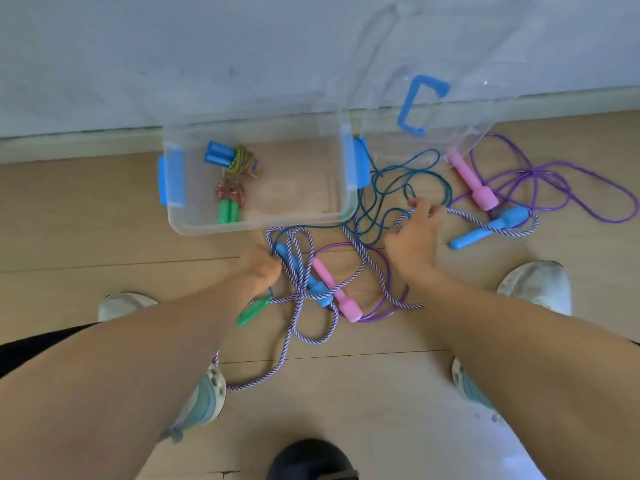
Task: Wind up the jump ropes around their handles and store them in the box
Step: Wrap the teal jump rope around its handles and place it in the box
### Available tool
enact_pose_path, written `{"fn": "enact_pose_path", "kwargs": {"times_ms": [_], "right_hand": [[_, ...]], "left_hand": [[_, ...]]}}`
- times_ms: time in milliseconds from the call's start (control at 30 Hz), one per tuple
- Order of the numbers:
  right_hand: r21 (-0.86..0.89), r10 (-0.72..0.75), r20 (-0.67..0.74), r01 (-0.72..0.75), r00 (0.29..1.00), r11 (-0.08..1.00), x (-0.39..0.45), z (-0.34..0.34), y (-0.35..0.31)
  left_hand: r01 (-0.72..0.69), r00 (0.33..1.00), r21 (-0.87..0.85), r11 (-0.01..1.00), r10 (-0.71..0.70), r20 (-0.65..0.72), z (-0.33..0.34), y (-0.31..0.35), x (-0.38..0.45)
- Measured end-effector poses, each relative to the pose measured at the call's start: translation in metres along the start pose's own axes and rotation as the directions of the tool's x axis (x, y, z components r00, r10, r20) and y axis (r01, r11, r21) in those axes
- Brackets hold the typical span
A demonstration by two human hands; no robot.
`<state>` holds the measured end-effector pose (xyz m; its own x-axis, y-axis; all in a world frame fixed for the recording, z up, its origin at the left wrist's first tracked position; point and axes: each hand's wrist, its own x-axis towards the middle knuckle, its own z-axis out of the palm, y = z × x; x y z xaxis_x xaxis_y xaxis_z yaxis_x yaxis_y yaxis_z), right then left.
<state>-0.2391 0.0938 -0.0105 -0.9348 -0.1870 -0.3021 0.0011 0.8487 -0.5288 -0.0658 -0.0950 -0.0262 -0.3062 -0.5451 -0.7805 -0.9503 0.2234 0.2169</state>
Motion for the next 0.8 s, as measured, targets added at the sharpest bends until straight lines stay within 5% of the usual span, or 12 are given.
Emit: {"fn": "enact_pose_path", "kwargs": {"times_ms": [100, 233, 300, 367, 533, 700, 800], "right_hand": [[-0.269, -0.068, 0.115, 0.097, 0.991, 0.958, 0.017, -0.012, 0.011], [-0.584, -0.034, 0.381, 0.269, 0.924, 0.766, 0.022, -0.025, 0.015], [-0.650, -0.017, 0.445, 0.336, 0.896, 0.682, 0.015, -0.034, 0.004], [-0.560, 0.028, 0.559, 0.352, 0.829, 0.750, 0.003, -0.051, -0.020], [-0.377, 0.082, 0.773, 0.352, 0.629, 0.857, -0.014, -0.110, -0.081], [-0.260, -0.199, 0.632, 0.446, 0.749, 0.856, -0.037, -0.215, -0.163], [-0.121, -0.408, 0.527, 0.542, 0.745, 0.832, -0.068, -0.278, -0.212]], "left_hand": [[-0.045, 0.978, 0.014, 0.999, 0.041, 0.207, -0.023, 0.014, -0.013], [-0.103, 0.853, 0.148, 0.984, 0.012, 0.521, -0.058, 0.031, -0.046], [-0.097, 0.787, 0.178, 0.979, -0.034, 0.615, -0.072, 0.043, -0.064], [-0.133, 0.771, 0.221, 0.966, -0.039, 0.636, -0.082, 0.060, -0.086], [-0.293, 0.829, 0.173, 0.940, 0.159, 0.537, -0.101, 0.101, -0.147], [-0.474, 0.868, 0.173, 0.864, 0.425, 0.255, -0.140, 0.132, -0.214], [-0.550, 0.830, 0.235, 0.801, 0.556, 0.047, -0.168, 0.146, -0.246]]}}
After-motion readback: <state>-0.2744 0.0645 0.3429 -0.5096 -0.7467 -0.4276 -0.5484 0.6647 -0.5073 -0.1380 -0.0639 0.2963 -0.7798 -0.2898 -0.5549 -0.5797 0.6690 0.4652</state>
